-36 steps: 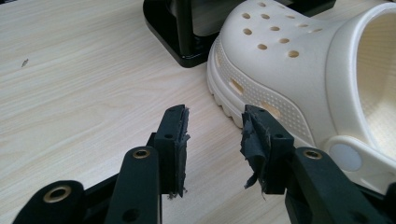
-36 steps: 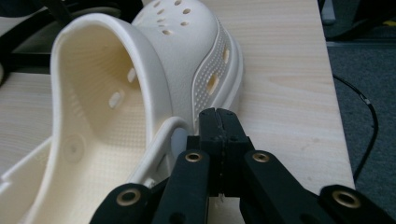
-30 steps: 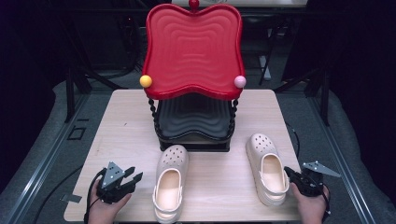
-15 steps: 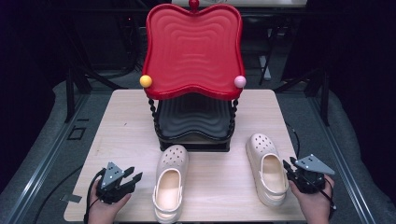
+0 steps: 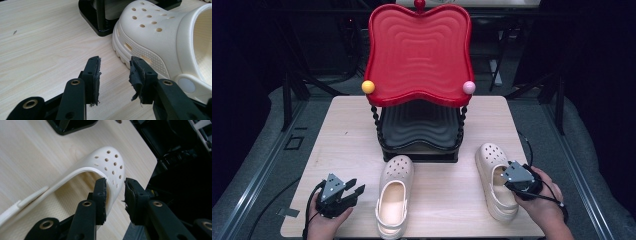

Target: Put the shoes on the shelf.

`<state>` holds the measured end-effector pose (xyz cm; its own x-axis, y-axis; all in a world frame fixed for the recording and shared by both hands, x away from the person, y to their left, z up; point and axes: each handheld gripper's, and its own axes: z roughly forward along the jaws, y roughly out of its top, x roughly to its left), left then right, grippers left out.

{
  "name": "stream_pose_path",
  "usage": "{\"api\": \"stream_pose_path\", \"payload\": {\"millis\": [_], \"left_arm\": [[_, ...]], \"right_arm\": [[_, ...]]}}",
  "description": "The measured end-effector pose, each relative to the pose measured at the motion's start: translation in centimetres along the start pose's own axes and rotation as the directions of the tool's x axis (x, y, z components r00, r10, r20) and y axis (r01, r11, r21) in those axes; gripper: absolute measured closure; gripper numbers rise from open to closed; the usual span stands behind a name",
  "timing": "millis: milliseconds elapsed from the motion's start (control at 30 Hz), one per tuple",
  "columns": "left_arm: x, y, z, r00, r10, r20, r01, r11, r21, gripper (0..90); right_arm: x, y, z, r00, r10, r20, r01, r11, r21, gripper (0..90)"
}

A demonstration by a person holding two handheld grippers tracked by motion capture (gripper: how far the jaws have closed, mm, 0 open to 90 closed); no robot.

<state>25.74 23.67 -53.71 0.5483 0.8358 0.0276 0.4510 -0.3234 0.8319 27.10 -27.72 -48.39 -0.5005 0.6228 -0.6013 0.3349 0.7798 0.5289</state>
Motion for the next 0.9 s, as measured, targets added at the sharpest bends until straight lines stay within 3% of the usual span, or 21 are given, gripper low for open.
{"api": "stream_pose_path", "payload": {"millis": [133, 200, 233, 267, 367, 500, 733, 833, 867, 900], "left_arm": [[0.0, 0.0, 0.0, 1.0000, -0.003, -0.001, 0.003, 1.0000, -0.002, 59.9], [0.0, 0.0, 0.0, 1.0000, -0.007, -0.001, 0.007, 1.0000, -0.003, 59.8], [0.1, 0.0, 0.0, 1.0000, -0.007, 0.000, 0.007, 1.0000, -0.003, 59.9], [0.1, 0.0, 0.0, 1.0000, -0.007, 0.001, 0.007, 1.0000, -0.002, 59.8], [0.1, 0.0, 0.0, 1.0000, -0.007, 0.002, 0.007, 1.0000, -0.002, 59.8], [0.1, 0.0, 0.0, 1.0000, -0.009, 0.001, 0.009, 1.0000, -0.004, 59.9], [0.1, 0.0, 0.0, 1.0000, -0.009, 0.003, 0.009, 1.0000, -0.004, 59.8], [0.1, 0.0, 0.1, 1.0000, -0.009, 0.001, 0.009, 1.0000, -0.002, 59.8], [0.1, 0.0, 0.1, 0.9999, -0.011, 0.002, 0.011, 0.9999, -0.002, 59.8], [0.1, 0.0, 0.1, 0.9999, -0.011, 0.002, 0.011, 0.9999, -0.002, 59.8]], "right_arm": [[0.2, 0.4, 0.9, 0.9980, -0.061, -0.015, 0.062, 0.997, 0.046, 72.1], [0.2, 0.5, 1.4, 0.9972, -0.069, -0.029, 0.070, 0.996, 0.059, 72.0], [0.0, 0.6, 1.3, 0.9944, -0.103, -0.024, 0.104, 0.990, 0.099, 72.0], [0.0, 0.5, 2.0, 0.9958, -0.079, -0.046, 0.082, 0.993, 0.083, 72.0], [0.1, 0.3, 2.5, 0.9964, -0.073, -0.045, 0.076, 0.994, 0.077, 73.4], [-0.2, 0.5, 2.7, 0.9943, -0.093, -0.052, 0.098, 0.991, 0.095, 80.5], [-0.4, 0.6, 2.4, 0.9913, -0.120, -0.055, 0.126, 0.985, 0.122, 84.1], [-0.5, 0.5, 2.1, 0.9934, -0.090, -0.070, 0.097, 0.990, 0.102, 84.3], [-0.6, 0.6, 1.7, 0.9929, -0.099, -0.066, 0.106, 0.988, 0.116, 84.3], [-0.6, 0.6, 1.5, 0.9939, -0.076, -0.080, 0.084, 0.992, 0.093, 84.3]]}}
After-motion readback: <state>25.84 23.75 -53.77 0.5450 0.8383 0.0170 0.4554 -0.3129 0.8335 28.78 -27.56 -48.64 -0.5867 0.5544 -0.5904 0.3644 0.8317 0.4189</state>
